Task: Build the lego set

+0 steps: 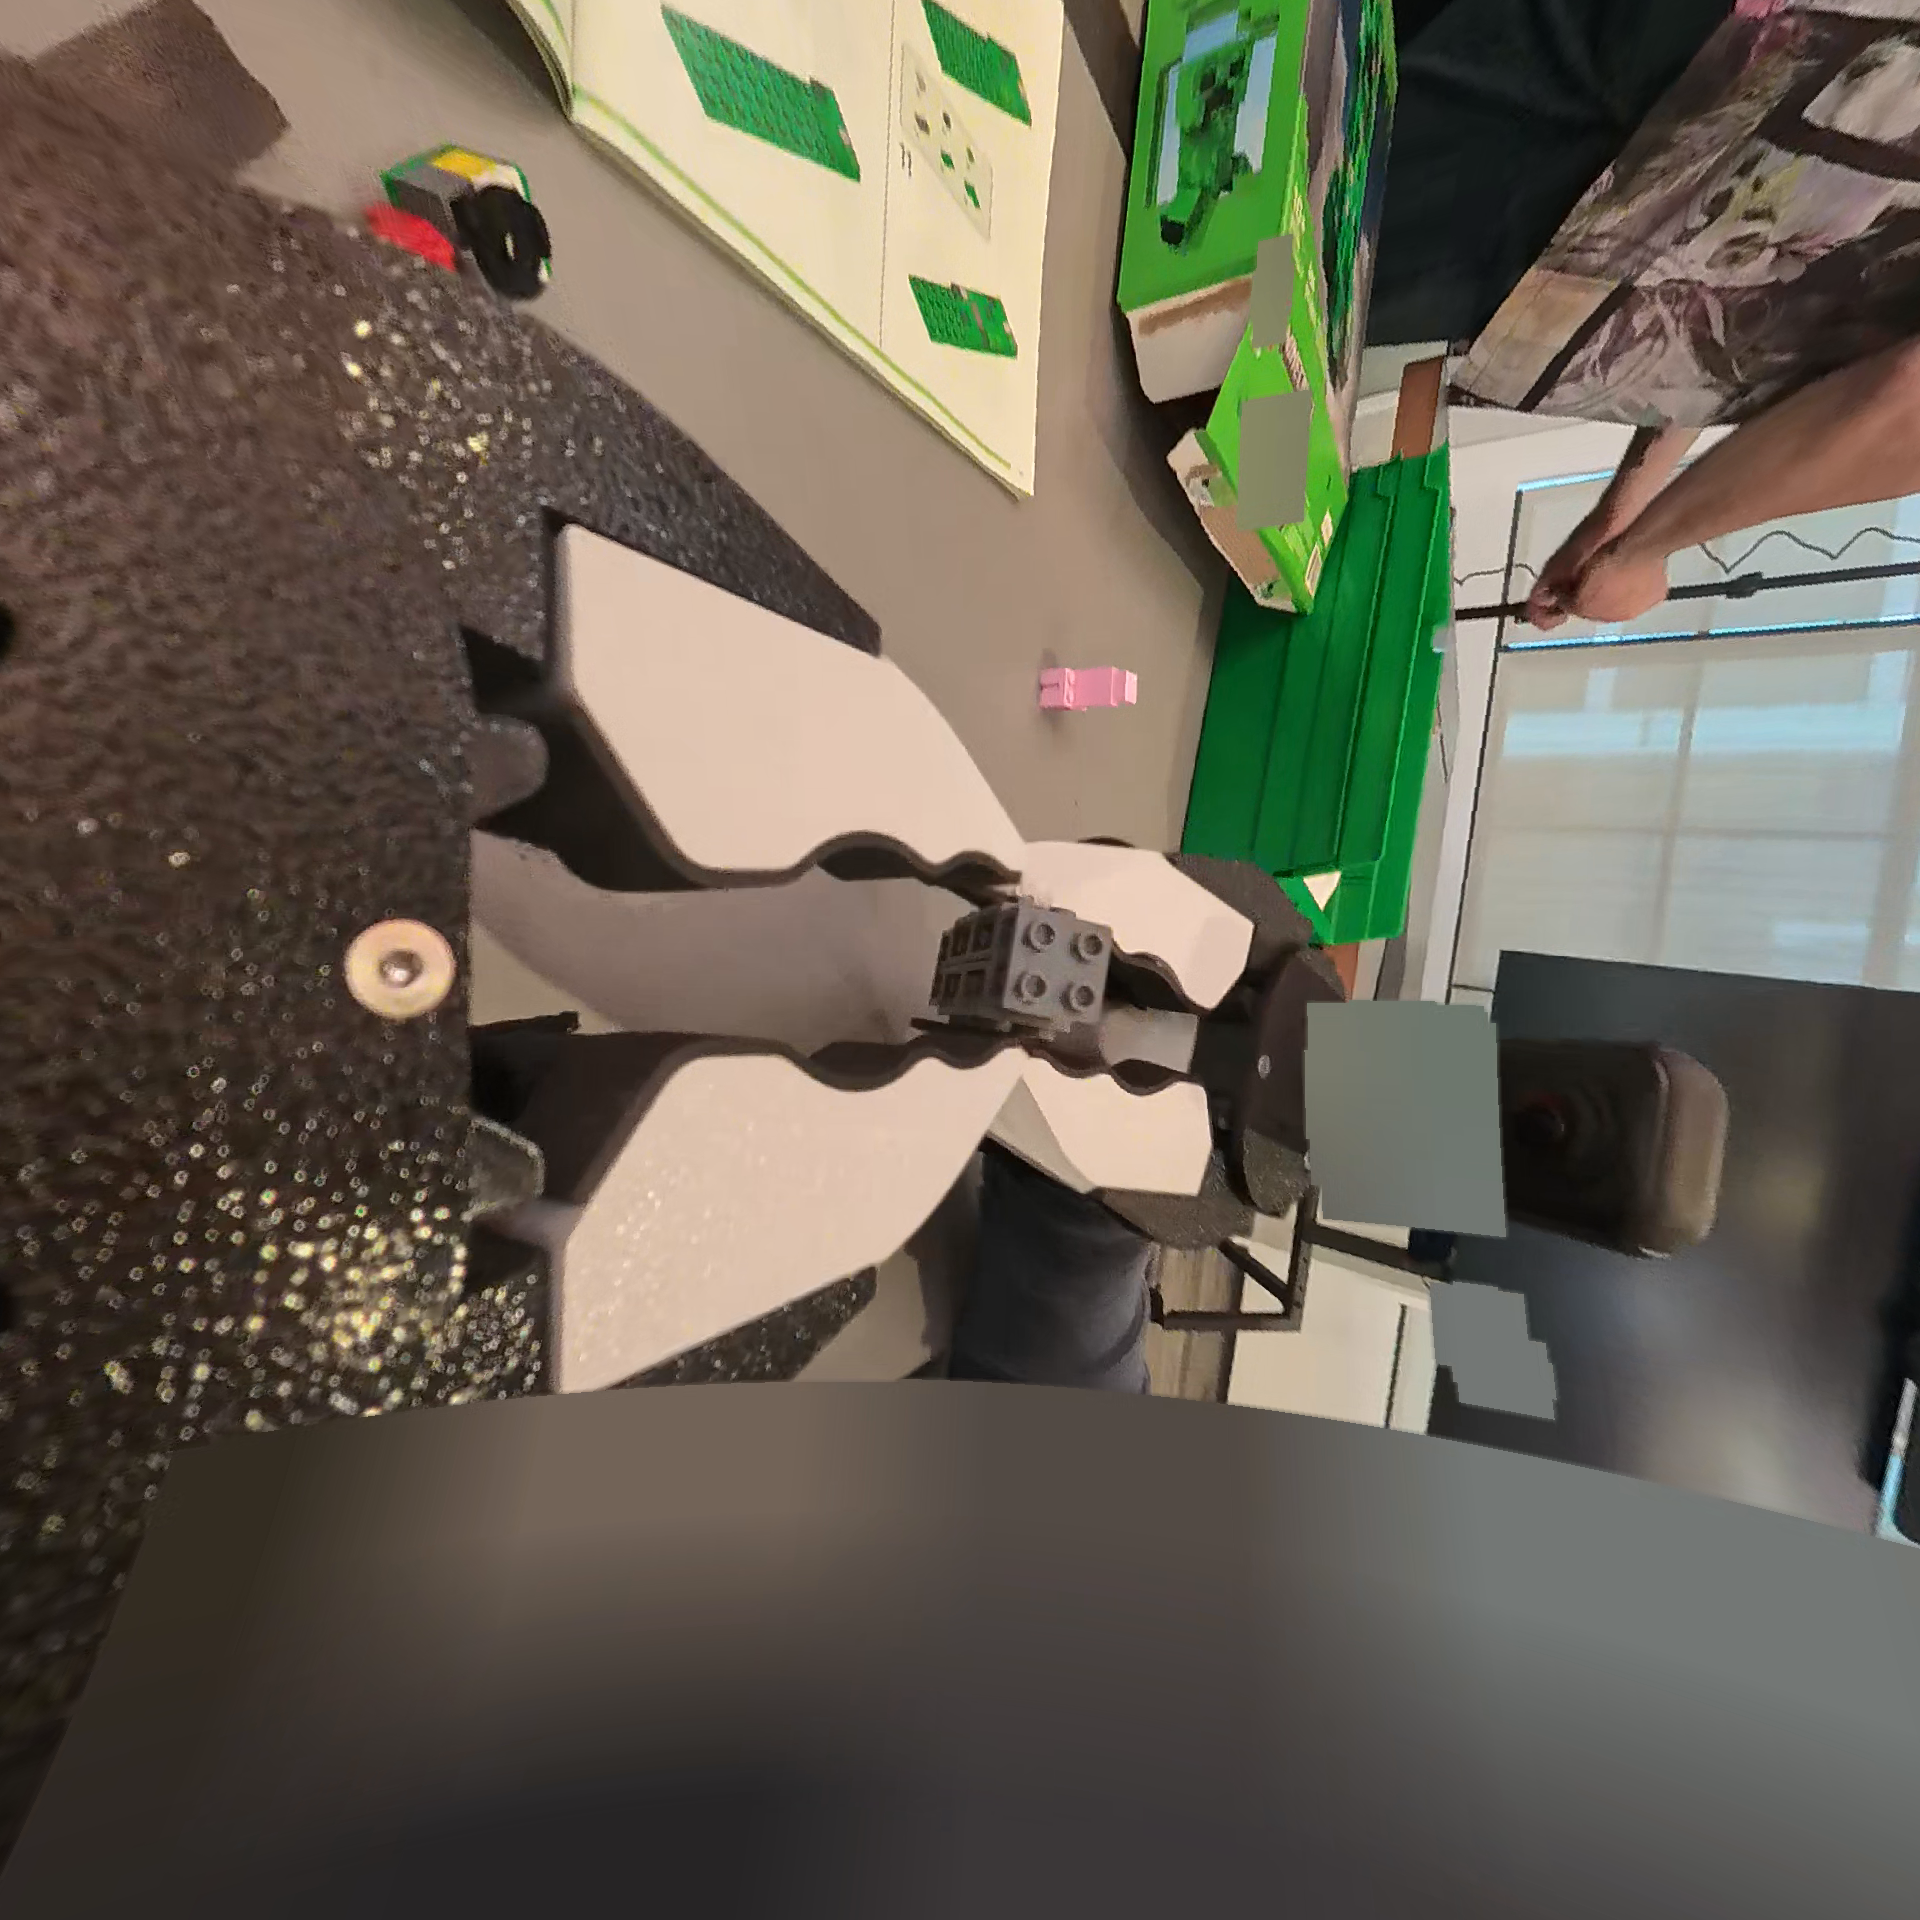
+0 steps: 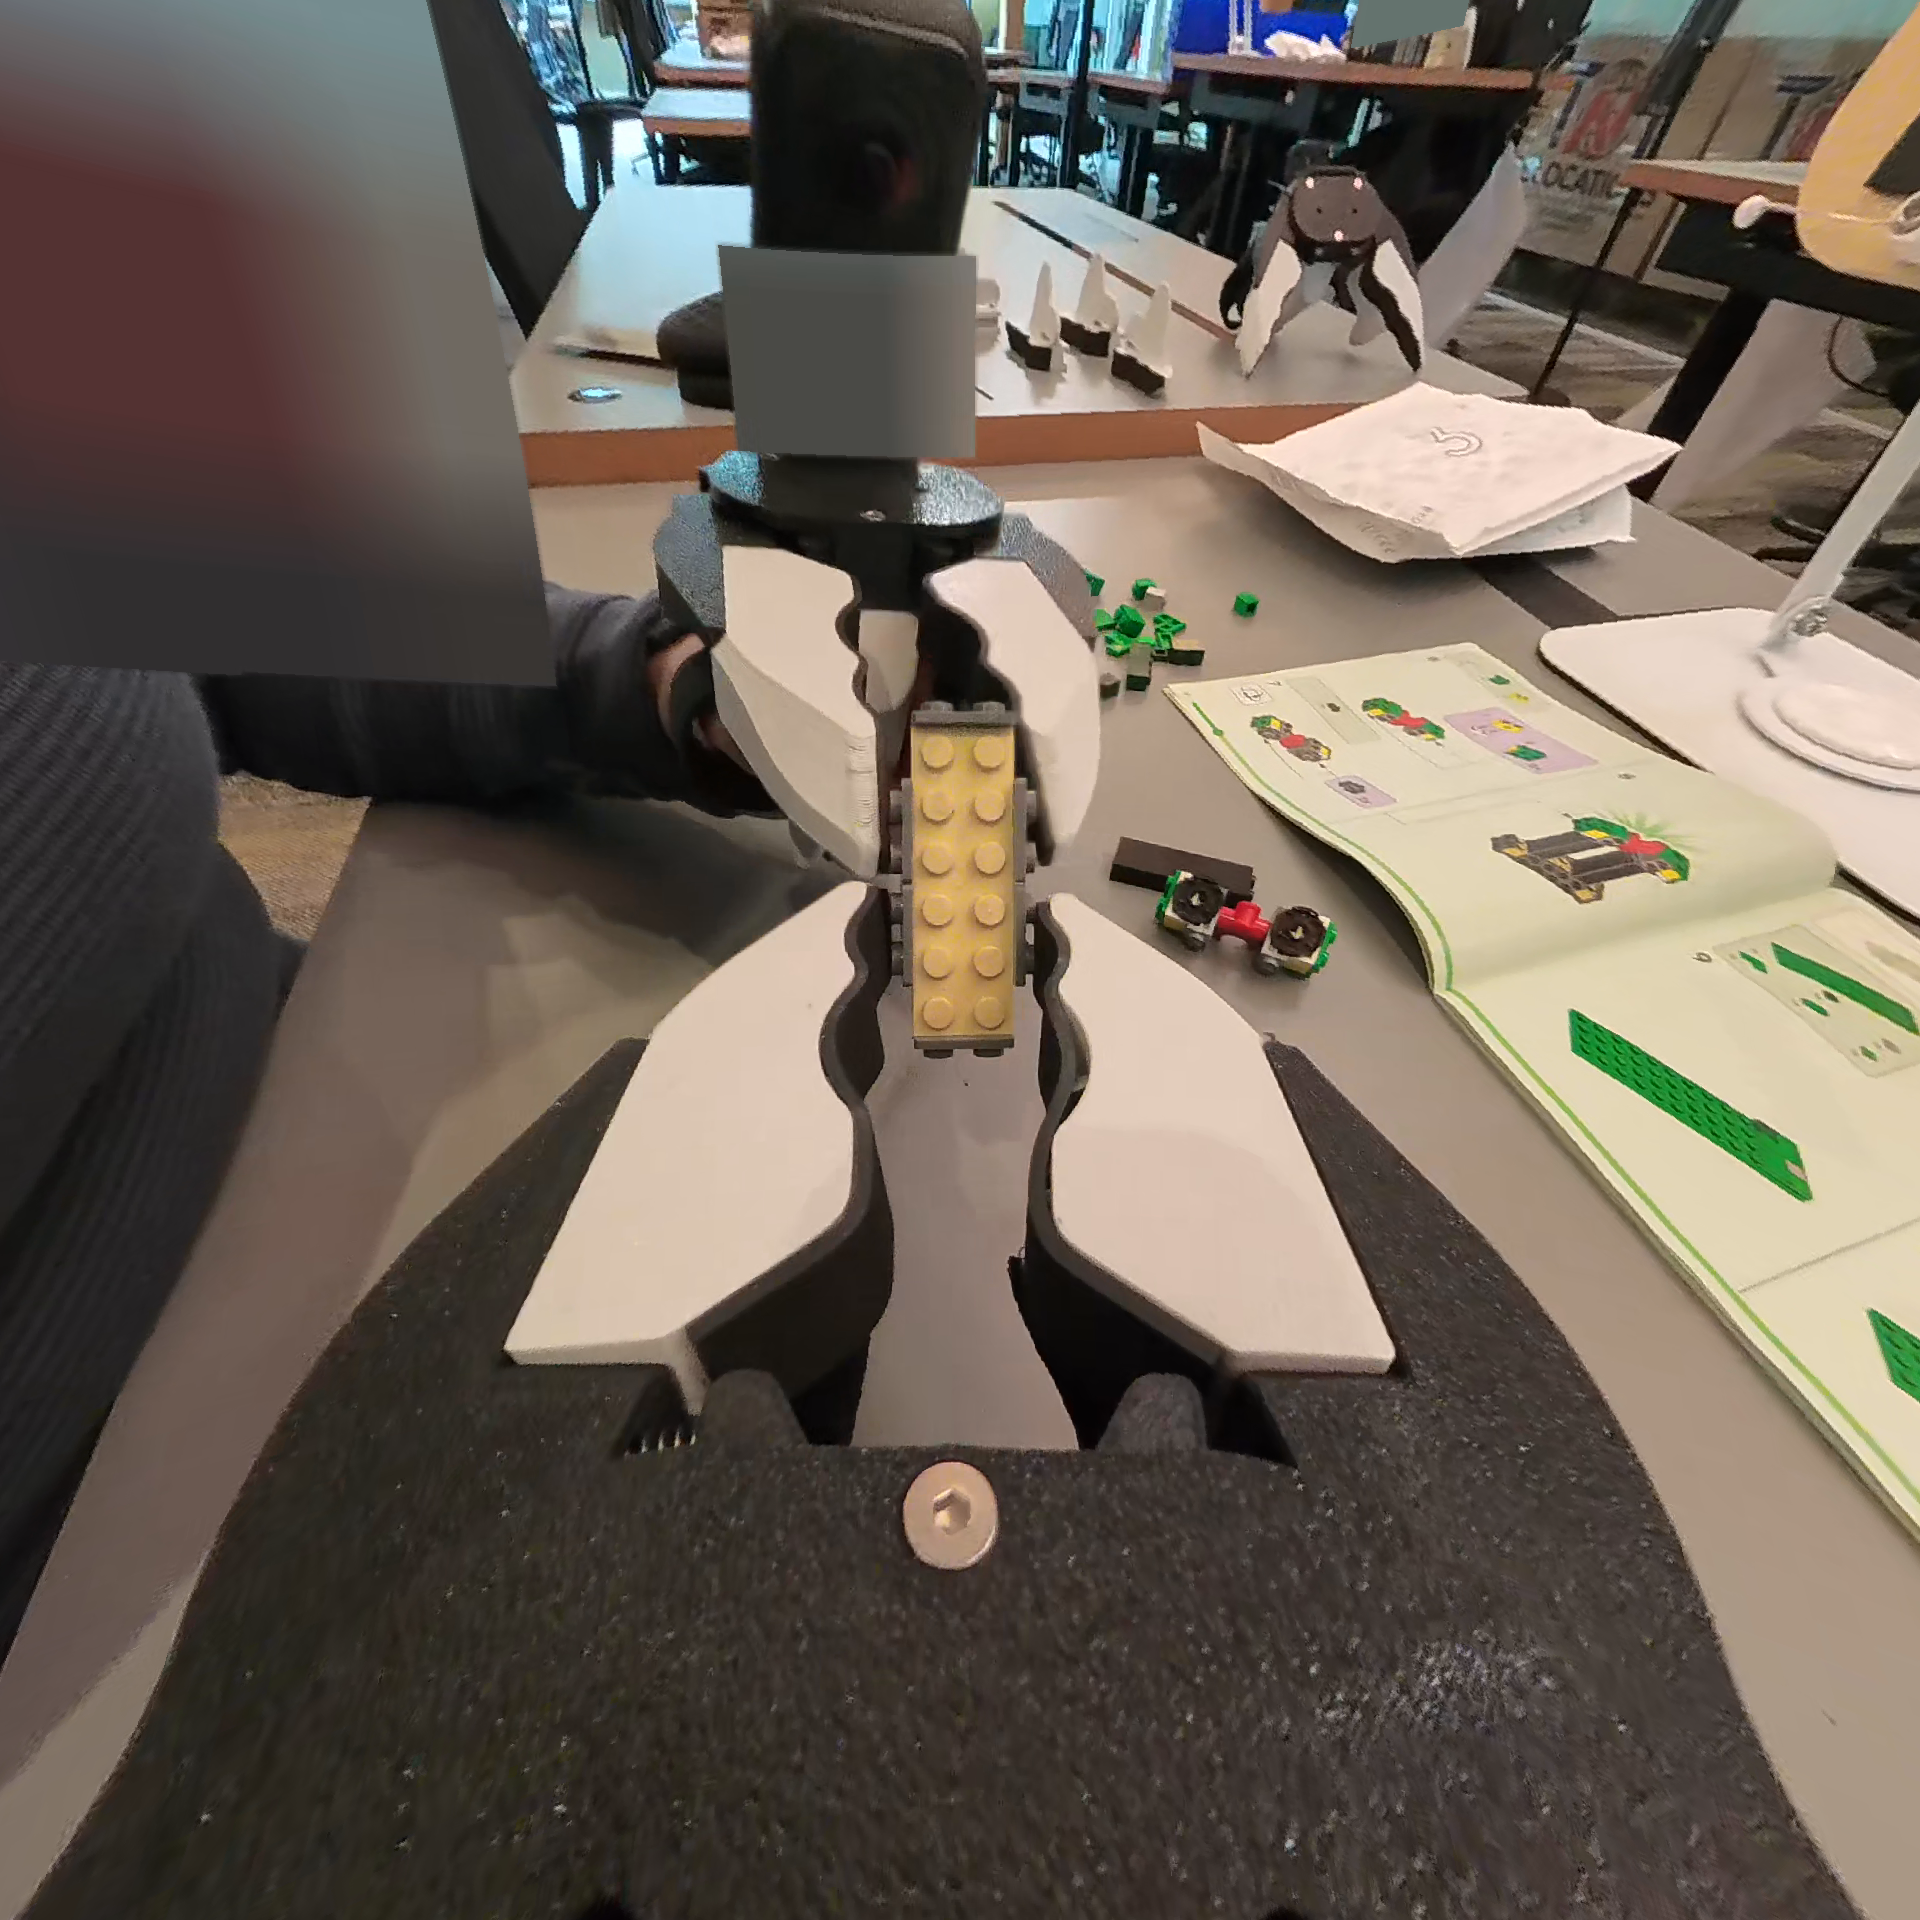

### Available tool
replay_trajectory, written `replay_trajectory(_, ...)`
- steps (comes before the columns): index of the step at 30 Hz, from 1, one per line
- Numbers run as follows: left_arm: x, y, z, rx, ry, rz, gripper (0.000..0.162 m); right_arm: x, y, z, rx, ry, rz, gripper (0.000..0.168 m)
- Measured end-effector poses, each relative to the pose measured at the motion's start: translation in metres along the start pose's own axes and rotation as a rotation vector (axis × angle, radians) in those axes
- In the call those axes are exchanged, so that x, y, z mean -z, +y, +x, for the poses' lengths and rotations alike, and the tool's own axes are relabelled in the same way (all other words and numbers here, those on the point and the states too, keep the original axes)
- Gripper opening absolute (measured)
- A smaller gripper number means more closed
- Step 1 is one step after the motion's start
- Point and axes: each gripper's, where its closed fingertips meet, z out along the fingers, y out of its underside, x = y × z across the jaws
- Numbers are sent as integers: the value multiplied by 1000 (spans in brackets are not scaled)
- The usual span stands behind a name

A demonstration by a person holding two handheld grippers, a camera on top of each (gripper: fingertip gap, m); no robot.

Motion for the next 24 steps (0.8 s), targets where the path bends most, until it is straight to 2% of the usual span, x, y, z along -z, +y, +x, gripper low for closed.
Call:
replay_trajectory(6,2,-6,4,-7,22,45,23,1,-4,-3,-6,-21,31,26)
replay_trajectory(8,5,-9,0,-32,-7,52,23,4,-3,1,32,12,20,35)
replay_trajectory(11,9,-6,-4,-72,-43,-2,23,9,-3,6,49,25,13,35)
replay_trajectory(16,7,-2,1,-74,-7,-47,23,8,6,4,74,11,-48,33)
replay_trajectory(18,6,-2,2,-71,-2,-46,23,6,8,1,79,-3,-54,26)
replay_trajectory(19,6,-2,2,-69,-2,-41,23,5,8,-1,86,-9,-53,21)
replay_trajectory(24,7,-11,3,-20,8,52,23,5,-2,-1,70,-4,16,21)
